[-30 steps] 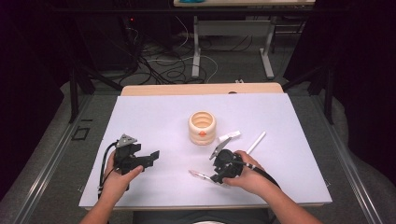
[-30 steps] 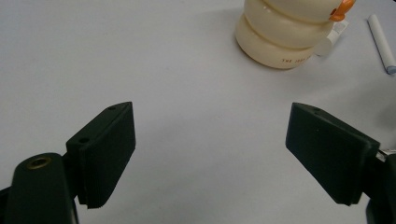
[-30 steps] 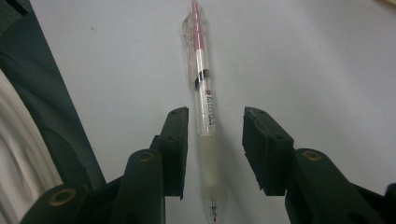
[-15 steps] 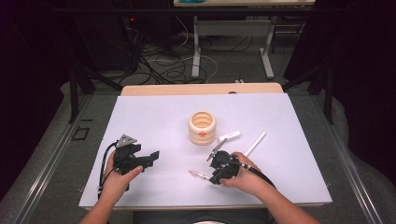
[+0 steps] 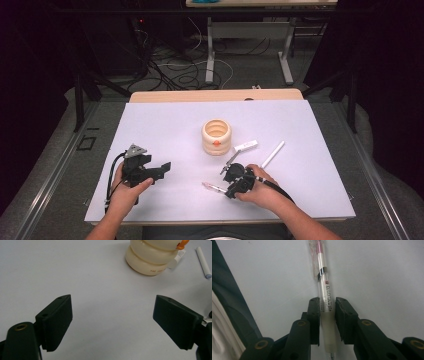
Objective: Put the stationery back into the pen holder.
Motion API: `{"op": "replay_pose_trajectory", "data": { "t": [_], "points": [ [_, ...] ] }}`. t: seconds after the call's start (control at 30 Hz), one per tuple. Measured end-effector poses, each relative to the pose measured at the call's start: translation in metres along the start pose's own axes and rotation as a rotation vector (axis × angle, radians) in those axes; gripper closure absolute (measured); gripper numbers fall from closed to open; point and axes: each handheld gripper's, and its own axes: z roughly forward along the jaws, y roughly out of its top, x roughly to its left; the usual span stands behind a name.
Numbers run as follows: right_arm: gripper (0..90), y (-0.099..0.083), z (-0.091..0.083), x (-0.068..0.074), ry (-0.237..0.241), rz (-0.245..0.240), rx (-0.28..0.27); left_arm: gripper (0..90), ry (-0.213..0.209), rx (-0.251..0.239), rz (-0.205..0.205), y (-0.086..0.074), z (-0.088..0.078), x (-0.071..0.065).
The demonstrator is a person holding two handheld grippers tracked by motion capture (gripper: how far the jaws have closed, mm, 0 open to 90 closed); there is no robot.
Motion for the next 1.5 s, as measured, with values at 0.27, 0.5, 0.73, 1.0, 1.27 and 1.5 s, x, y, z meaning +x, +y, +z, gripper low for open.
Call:
{"op": "replay_pose_trajectory", "data": {
  "t": [0.27,0.5,0.73,1.0,1.27,1.5],
  "points": [
    [78.9,0.0,0.0,0.001,-0.016,-0.01,0.005,15.9,0.0,0.002,-0.008,0.0,0.0,0.0],
    [79.7,0.0,0.0,0.002,-0.016,-0.016,0.006,15.9,0.001,0.003,-0.008,0.0,0.0,0.0],
    [79.8,0.001,0.0,0.001,-0.007,-0.031,0.011,15.9,-0.003,0.006,-0.005,-0.001,0.0,0.001],
    [79.8,0.001,0.0,0.001,-0.01,-0.037,0.009,15.9,-0.005,0.007,-0.001,-0.001,0.001,0.001],
    [79.9,-0.001,-0.006,0.0,-0.019,-0.035,-0.028,15.9,-0.003,0.007,-0.002,-0.001,0.0,0.001],
    [79.9,-0.001,-0.012,-0.004,-0.026,-0.033,-0.073,15.9,-0.006,0.007,-0.003,-0.001,0.0,0.002]
  ]
}}
